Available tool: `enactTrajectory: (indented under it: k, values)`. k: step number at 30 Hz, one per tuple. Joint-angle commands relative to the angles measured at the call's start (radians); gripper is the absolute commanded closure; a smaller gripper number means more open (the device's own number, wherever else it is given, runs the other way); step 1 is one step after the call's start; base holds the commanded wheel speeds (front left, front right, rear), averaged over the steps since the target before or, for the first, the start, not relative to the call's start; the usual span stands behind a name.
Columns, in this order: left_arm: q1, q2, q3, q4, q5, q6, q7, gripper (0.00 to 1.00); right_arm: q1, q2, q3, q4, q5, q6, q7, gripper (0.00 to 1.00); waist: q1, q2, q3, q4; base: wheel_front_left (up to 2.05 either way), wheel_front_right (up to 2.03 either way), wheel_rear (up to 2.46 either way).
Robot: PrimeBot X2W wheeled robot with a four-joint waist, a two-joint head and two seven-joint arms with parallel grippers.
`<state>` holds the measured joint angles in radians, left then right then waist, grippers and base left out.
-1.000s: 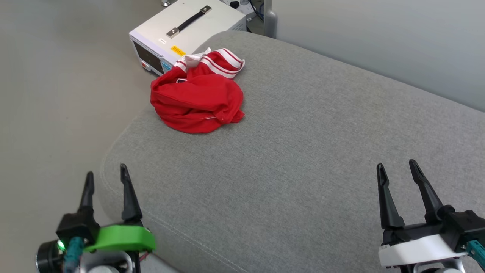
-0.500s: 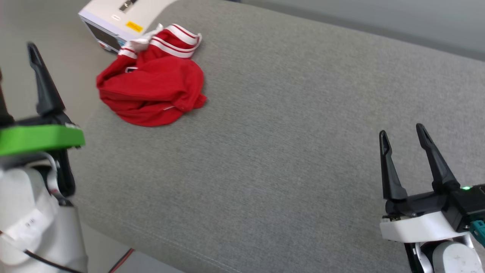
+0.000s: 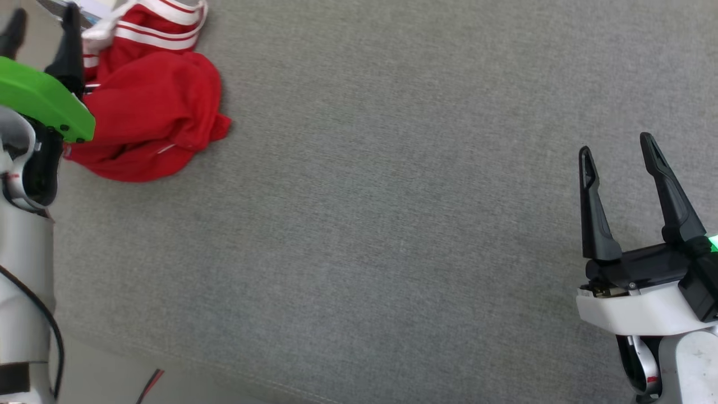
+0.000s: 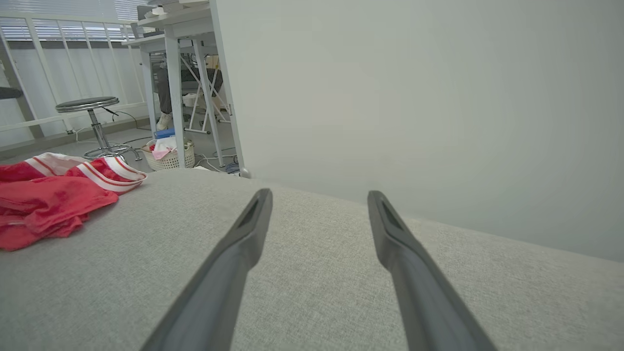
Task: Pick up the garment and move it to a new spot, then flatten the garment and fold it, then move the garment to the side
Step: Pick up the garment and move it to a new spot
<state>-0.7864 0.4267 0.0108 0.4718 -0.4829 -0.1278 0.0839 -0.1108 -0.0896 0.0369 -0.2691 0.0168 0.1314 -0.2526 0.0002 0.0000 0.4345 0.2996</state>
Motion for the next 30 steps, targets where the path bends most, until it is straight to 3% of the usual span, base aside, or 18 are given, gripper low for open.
enactTrajectory:
  k: [1,6,11,15,21,23,24,30]
  values:
    - [-0.022,0.027,-0.029,0.014,-0.046,-0.003,0.061,0.0,-0.019,-0.005,-0.002,-0.005,-0.009,-0.001,-0.009,0.0,-0.0002,0.0,0.039,-0.039,0.0,0.0,0.0]
    - [-0.049,0.109,-0.158,0.068,-0.176,-0.003,0.322,0.0,-0.031,-0.008,-0.002,-0.005,-0.007,-0.001,-0.009,0.0,-0.0002,0.0,0.058,-0.059,0.0,0.0,0.0]
    - [-0.051,0.157,-0.26,0.109,-0.243,-0.003,0.5,0.0,-0.039,-0.008,-0.002,-0.005,-0.005,-0.001,-0.009,0.0,-0.0002,0.0,0.072,-0.08,0.0,0.0,0.0]
    - [-0.043,0.169,-0.329,0.153,-0.267,-0.003,0.578,0.0,-0.041,-0.006,-0.006,-0.005,-0.002,-0.001,-0.009,0.0,-0.0002,0.0,0.081,-0.093,0.0,0.0,0.0]
    - [-0.035,0.12,-0.445,0.233,-0.291,-0.003,0.638,0.0,-0.043,-0.004,-0.009,0.006,0.004,-0.001,-0.009,0.0,-0.0002,0.0,0.091,-0.101,0.0,0.0,0.0]
    - [-0.04,0.115,-0.468,0.24,-0.302,-0.003,0.625,0.74,-0.042,-0.001,-0.014,0.011,0.007,-0.001,-0.009,0.0,-0.0002,0.0,0.085,-0.098,0.0,0.0,0.0]
    - [-0.046,0.116,-0.478,0.244,-0.306,-0.003,0.617,1.0,-0.04,0.0,-0.016,0.014,0.01,-0.001,-0.009,0.0,-0.0002,0.0,0.078,-0.096,0.0,0.0,0.0]
    - [-0.102,0.157,-0.517,0.222,-0.307,-0.003,0.514,1.0,-0.028,0.01,-0.023,0.027,0.021,-0.001,-0.009,0.0,-0.0002,0.0,0.016,-0.082,0.0,0.0,0.0]
